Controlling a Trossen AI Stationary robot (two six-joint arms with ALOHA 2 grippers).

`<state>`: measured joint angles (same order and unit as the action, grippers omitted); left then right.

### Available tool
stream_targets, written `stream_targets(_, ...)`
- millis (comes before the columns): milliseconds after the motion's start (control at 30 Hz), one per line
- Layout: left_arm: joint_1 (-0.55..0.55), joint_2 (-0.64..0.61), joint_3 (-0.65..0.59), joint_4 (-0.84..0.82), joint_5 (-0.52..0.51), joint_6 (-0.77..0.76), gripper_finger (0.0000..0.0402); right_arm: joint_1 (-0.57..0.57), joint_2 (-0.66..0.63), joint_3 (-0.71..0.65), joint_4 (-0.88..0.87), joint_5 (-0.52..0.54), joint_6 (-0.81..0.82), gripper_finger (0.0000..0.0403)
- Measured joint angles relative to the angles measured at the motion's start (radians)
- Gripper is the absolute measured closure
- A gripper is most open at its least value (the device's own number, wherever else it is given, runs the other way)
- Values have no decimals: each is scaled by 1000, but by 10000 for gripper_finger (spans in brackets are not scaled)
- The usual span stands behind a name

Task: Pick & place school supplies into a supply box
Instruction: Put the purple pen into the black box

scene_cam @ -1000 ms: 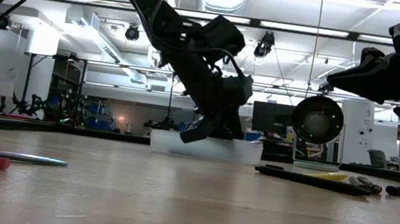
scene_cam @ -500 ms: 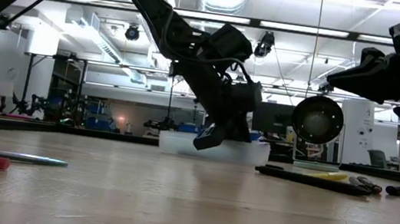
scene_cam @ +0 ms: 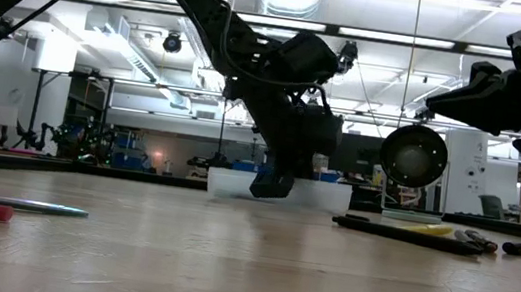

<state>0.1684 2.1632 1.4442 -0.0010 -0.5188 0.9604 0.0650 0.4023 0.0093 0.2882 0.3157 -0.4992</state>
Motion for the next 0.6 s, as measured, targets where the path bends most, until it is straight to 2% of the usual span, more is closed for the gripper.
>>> stream_targets(267, -54, -3, 15, -35, -249, 4, 385, 0, 1, 0, 0, 0, 0, 335)
stream_targets(367, -67, -3, 15, -36, -315, -40, 380, 0, 0, 0, 0, 0, -1, 335)
stream_targets(600, -78, -4, 15, -35, -328, -98, 301, 0, 0, 0, 0, 0, 0, 335)
